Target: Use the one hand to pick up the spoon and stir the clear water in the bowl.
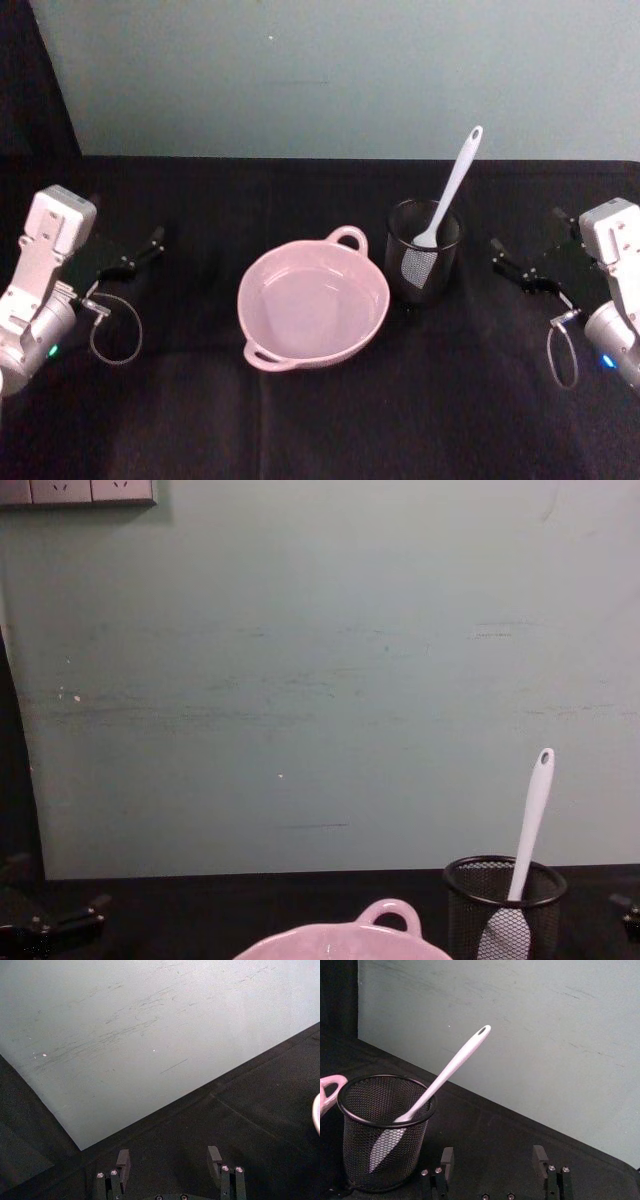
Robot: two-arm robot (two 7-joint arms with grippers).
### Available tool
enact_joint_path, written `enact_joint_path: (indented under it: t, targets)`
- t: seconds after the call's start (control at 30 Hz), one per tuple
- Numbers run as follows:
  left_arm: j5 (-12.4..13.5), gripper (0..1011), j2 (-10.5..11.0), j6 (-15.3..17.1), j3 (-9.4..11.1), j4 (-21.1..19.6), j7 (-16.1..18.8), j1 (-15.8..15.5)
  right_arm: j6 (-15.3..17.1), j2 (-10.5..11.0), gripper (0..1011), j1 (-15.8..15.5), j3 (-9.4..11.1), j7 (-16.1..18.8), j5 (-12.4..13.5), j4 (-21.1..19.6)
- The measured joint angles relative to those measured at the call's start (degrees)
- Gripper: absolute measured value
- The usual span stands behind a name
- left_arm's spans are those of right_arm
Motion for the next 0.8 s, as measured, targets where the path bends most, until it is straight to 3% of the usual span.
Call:
enact_joint_path:
  t: [0.8]
  targets:
    - [0.00,1011,0.00,0.00,0.00,0.00,0.00,0.00,0.00,0.00,1002,0.00,0.00,0.00,0.00,0.00]
